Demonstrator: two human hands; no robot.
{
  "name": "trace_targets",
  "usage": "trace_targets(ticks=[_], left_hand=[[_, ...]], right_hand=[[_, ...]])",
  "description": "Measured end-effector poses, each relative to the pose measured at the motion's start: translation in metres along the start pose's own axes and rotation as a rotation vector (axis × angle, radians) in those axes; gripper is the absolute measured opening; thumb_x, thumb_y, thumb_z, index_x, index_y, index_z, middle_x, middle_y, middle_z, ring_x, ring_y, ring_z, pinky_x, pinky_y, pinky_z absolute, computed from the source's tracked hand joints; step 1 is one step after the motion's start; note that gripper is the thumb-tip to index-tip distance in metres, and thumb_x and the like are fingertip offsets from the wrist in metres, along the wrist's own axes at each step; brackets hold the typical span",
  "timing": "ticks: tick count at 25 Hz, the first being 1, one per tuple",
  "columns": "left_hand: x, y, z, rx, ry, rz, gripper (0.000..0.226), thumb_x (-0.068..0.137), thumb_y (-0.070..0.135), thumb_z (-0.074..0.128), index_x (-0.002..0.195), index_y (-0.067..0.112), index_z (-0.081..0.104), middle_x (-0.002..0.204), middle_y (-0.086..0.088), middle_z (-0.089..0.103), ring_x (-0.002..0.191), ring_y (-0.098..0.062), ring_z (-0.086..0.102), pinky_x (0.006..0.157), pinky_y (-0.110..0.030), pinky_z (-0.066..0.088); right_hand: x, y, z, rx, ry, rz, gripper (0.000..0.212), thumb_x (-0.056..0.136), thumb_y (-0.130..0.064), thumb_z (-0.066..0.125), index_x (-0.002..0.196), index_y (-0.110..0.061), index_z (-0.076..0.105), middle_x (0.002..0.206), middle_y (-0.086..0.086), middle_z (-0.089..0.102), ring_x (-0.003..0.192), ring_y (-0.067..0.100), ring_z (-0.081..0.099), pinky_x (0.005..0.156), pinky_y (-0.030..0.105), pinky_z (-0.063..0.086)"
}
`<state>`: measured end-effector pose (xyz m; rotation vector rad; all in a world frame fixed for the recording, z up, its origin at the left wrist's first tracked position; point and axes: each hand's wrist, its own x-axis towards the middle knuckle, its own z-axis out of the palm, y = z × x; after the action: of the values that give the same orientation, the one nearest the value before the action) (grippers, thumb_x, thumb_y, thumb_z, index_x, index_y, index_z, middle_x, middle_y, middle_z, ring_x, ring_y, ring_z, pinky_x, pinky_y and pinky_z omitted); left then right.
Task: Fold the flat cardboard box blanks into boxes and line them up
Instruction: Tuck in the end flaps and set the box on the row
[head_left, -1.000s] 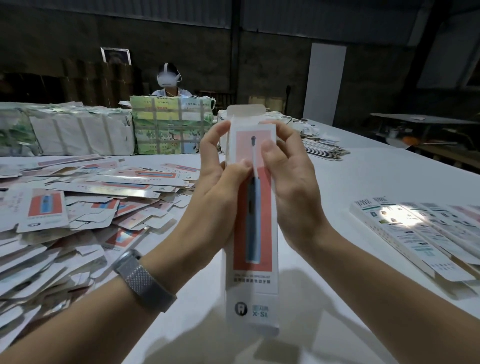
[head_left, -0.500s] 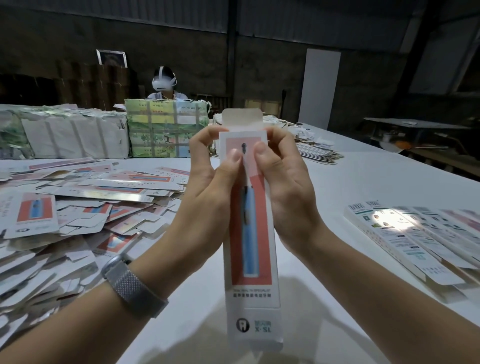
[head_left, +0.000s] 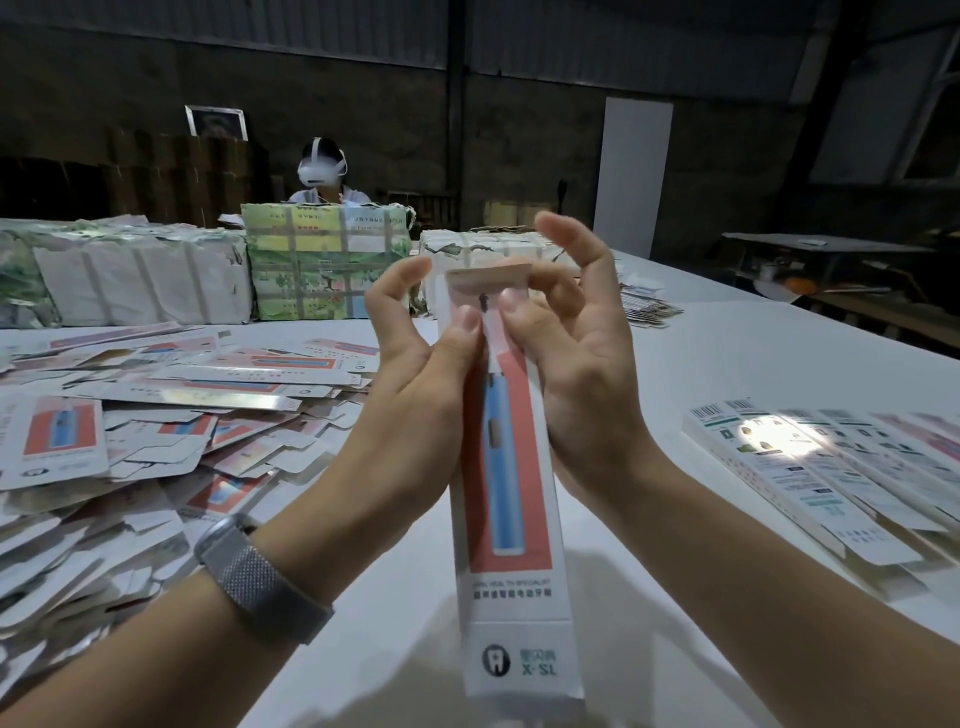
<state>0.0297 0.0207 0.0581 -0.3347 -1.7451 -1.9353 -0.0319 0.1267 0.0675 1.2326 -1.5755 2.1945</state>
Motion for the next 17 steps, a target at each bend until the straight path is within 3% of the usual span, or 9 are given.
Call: trace_targets(ticks=[4, 6, 10, 13, 17], left_hand=[[-0.002, 0.003, 0.001, 0.098, 0.022, -0.061, 0.015, 0.109, 0.034, 0.040, 0.118, 0.046, 0.044, 0.079, -0.003, 0.073, 0.066, -0.020, 0.071, 0.066, -0.043, 0.063], [-0.003, 0.004, 0.004, 0.135, 0.026, -0.088, 0.014, 0.109, 0.036, 0.039, 0.116, 0.045, 0.046, 0.076, -0.002, 0.072, 0.065, -0.020, 0.071, 0.067, -0.049, 0.064], [-0.004, 0.003, 0.006, 0.156, 0.013, -0.007, 0.020, 0.105, 0.037, 0.045, 0.125, 0.037, 0.041, 0.078, -0.001, 0.074, 0.066, -0.013, 0.071, 0.059, -0.030, 0.058], [-0.003, 0.001, 0.005, 0.151, -0.040, 0.039, 0.041, 0.094, 0.041, 0.052, 0.131, 0.034, 0.038, 0.088, -0.012, 0.075, 0.076, -0.023, 0.075, 0.066, -0.036, 0.060], [-0.004, -0.002, 0.004, 0.183, -0.072, 0.119, 0.030, 0.104, 0.029, 0.046, 0.132, 0.038, 0.040, 0.087, -0.014, 0.071, 0.073, -0.028, 0.073, 0.065, -0.040, 0.063]], right_hand=[[-0.002, 0.000, 0.001, 0.016, 0.049, 0.072, 0.010, 0.096, -0.017, 0.054, 0.102, -0.019, 0.063, 0.082, -0.003, 0.067, 0.076, 0.018, 0.067, 0.070, 0.035, 0.059], [-0.003, 0.000, 0.004, 0.044, 0.104, 0.124, 0.011, 0.095, -0.024, 0.055, 0.093, -0.016, 0.063, 0.079, 0.001, 0.066, 0.071, 0.018, 0.066, 0.067, 0.037, 0.057], [-0.003, -0.001, 0.006, 0.086, 0.163, 0.135, 0.010, 0.092, -0.021, 0.059, 0.087, -0.016, 0.066, 0.082, 0.006, 0.064, 0.078, 0.022, 0.062, 0.076, 0.041, 0.056], [-0.003, -0.004, 0.007, 0.097, 0.162, 0.169, 0.014, 0.096, -0.009, 0.057, 0.098, -0.016, 0.069, 0.090, 0.007, 0.066, 0.084, 0.023, 0.065, 0.083, 0.044, 0.058], [-0.001, -0.011, 0.005, 0.104, 0.140, 0.203, 0.022, 0.099, -0.007, 0.051, 0.091, -0.011, 0.071, 0.079, 0.008, 0.067, 0.075, 0.024, 0.064, 0.071, 0.042, 0.056]])
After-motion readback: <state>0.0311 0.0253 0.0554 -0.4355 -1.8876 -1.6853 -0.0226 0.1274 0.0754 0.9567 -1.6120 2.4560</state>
